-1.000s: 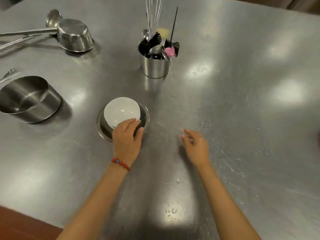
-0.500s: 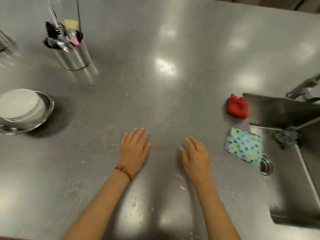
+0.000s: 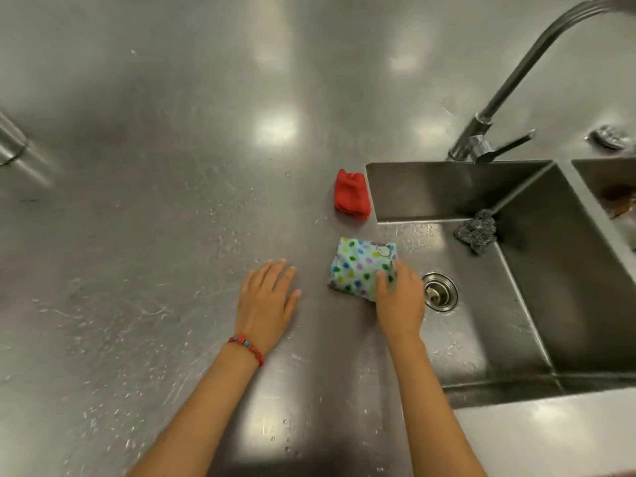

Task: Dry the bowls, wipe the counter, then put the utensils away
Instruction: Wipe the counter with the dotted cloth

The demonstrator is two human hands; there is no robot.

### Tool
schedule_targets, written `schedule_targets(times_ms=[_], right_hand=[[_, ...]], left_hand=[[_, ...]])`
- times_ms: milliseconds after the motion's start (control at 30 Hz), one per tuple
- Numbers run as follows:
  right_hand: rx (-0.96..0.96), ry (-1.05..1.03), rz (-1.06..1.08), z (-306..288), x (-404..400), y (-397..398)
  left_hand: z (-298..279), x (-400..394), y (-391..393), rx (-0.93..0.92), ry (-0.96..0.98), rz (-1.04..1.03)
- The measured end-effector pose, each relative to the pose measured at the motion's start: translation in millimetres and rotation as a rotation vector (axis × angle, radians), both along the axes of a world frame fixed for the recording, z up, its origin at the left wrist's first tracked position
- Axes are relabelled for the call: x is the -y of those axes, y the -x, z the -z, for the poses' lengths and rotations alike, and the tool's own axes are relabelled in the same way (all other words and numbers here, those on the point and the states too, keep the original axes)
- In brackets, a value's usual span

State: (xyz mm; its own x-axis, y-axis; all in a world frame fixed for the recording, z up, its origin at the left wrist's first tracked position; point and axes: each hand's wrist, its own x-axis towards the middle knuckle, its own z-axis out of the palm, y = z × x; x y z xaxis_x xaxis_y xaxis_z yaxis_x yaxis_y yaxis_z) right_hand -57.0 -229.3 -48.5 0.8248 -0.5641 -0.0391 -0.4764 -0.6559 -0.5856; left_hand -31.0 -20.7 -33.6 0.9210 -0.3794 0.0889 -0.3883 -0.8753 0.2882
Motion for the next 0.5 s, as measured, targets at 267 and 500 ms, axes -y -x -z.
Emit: schedule_targets(times_ms=[267,500], right_hand=[[-0.044,-0.328,0.177,11.4,5.5,-28.6],[0.013,-0.425,0.224,7.6,1.0,-33.8]], left_hand=[[5.6,-0.1,-1.2,-0.080,-0.019,-0.045],[9.7,-12.9,3.6,-0.122,-0.003,-0.084]])
